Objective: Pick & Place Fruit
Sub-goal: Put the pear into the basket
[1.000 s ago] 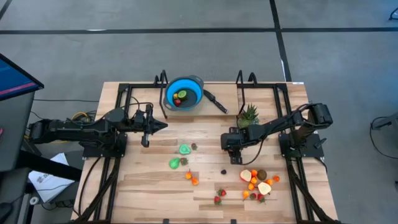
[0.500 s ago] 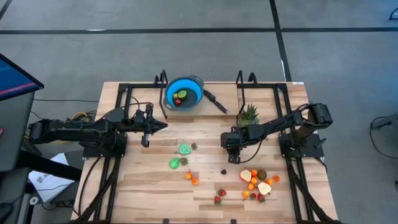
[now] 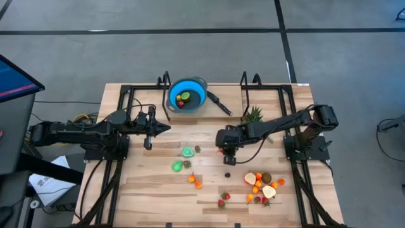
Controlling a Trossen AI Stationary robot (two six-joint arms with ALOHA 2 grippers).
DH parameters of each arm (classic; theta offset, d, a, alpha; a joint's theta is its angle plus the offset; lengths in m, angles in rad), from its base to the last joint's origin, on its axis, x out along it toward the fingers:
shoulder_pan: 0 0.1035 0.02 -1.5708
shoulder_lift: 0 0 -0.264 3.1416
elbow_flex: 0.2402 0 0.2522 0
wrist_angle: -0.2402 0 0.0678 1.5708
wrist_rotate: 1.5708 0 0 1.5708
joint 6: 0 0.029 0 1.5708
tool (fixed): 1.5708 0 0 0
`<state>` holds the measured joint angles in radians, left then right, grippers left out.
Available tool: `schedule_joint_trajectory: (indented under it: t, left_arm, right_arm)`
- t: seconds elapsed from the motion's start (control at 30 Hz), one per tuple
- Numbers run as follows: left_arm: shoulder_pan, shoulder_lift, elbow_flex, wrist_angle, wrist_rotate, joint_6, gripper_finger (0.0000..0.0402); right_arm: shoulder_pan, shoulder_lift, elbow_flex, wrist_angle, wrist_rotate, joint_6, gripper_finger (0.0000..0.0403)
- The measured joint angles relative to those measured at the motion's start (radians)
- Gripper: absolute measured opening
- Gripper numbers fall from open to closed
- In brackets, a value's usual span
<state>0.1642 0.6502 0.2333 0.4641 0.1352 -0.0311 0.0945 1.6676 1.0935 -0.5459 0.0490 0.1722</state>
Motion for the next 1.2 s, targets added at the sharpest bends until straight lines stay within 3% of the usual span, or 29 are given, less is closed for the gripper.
schedule_joint_trajectory:
  t: [0.4, 0.6, 0.87, 1.2]
  left_arm:
    - [0.000, 0.000, 0.000, 0.000, 0.000, 0.000, 0.0002]
    - [0.000, 0.000, 0.000, 0.000, 0.000, 0.000, 0.0002]
    - [0.000, 0.000, 0.000, 0.000, 0.000, 0.000, 0.0002]
    - [0.000, 0.000, 0.000, 0.000, 0.000, 0.000, 0.0002]
  right_arm:
    - [-0.051, 0.000, 0.209, 0.068, 0.004, -0.067, 0.0118]
    - [-0.097, 0.004, 0.214, 0.226, 0.013, -0.102, 0.0118]
    - [-0.151, 0.049, 0.218, 0.422, 0.112, -0.104, 0.0118]
    - [-0.176, 0.143, 0.214, 0.469, 0.117, -0.101, 0.0118]
